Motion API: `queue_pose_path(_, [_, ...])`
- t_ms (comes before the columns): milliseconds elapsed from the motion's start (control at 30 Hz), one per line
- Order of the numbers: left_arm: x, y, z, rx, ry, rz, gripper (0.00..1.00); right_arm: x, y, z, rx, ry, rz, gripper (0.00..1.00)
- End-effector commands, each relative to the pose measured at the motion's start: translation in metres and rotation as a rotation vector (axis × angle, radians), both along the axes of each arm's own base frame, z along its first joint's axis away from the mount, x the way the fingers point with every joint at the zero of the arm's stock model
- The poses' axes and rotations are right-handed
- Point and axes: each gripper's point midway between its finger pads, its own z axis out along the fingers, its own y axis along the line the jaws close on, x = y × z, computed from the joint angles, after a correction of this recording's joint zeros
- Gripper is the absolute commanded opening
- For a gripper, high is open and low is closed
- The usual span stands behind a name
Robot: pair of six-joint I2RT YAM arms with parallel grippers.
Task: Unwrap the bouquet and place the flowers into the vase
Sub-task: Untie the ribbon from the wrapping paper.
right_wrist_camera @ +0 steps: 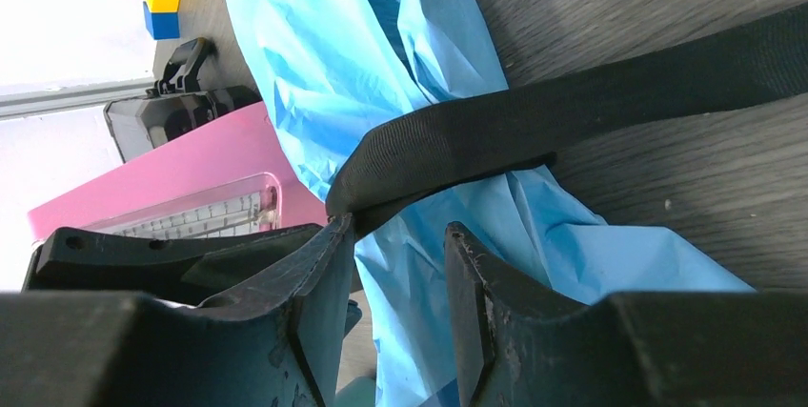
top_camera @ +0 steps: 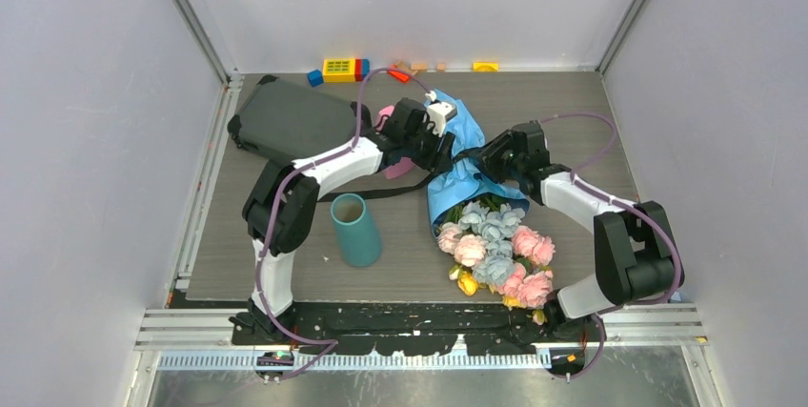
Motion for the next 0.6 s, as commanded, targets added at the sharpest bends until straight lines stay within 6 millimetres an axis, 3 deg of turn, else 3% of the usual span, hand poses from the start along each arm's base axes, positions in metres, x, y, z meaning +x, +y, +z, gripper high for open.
queue_pose_path(0, [0.008, -0.007, 0.014, -0.001, -0.050, -0.010, 0.52, 0.020, 0.010, 0.025, 0.039, -0.077, 0.009, 0.45])
queue_pose_path(233, [0.013, -0.011, 0.012, 0.007, -0.054, -0.013, 0.51, 0.025, 0.009, 0.024, 0.035, -0.074, 0.004, 0.45])
queue_pose_path(567, [0.013, -0.012, 0.001, 0.019, -0.035, -0.019, 0.37, 0.032, 0.011, 0.022, 0.032, -0.070, 0.001, 0.40])
